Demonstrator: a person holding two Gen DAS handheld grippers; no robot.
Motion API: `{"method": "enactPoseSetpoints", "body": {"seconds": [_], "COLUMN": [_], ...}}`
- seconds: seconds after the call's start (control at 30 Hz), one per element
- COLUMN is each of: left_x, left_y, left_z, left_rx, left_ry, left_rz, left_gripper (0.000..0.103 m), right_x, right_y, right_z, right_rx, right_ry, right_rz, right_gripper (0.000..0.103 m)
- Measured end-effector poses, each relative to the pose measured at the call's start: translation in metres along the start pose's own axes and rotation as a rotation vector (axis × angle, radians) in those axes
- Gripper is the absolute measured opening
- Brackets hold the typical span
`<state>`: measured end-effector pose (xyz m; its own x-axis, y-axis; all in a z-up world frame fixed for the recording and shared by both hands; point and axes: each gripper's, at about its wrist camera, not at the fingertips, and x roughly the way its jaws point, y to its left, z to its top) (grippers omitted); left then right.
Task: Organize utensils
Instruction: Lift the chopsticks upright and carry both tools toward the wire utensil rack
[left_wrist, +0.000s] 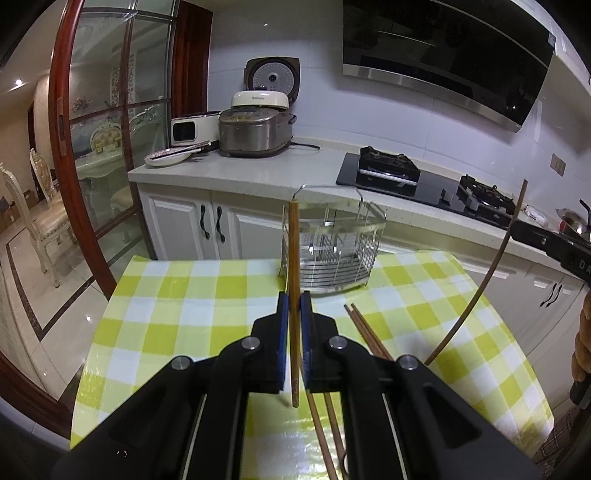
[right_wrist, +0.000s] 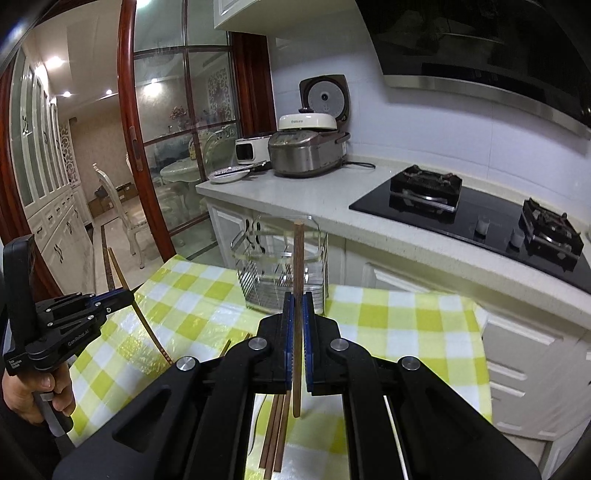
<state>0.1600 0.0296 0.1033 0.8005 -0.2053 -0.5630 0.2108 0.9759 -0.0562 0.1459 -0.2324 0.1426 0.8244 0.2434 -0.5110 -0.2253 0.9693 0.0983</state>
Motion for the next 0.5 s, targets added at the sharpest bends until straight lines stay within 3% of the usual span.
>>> {"method": "enactPoseSetpoints", "body": {"seconds": [0.5], "left_x": [0.003], "left_y": [-0.01], "left_z": [0.117], "left_rx": [0.066], "left_ry": [-0.134], "left_rz": [-0.014], "left_gripper": [0.007], "right_x": [0.01], "right_y": [-0.005], "right_z": [0.132], "right_rx": [-0.035], "right_ry": [-0.128], "right_rz": [-0.024], "right_gripper": [0.005]}}
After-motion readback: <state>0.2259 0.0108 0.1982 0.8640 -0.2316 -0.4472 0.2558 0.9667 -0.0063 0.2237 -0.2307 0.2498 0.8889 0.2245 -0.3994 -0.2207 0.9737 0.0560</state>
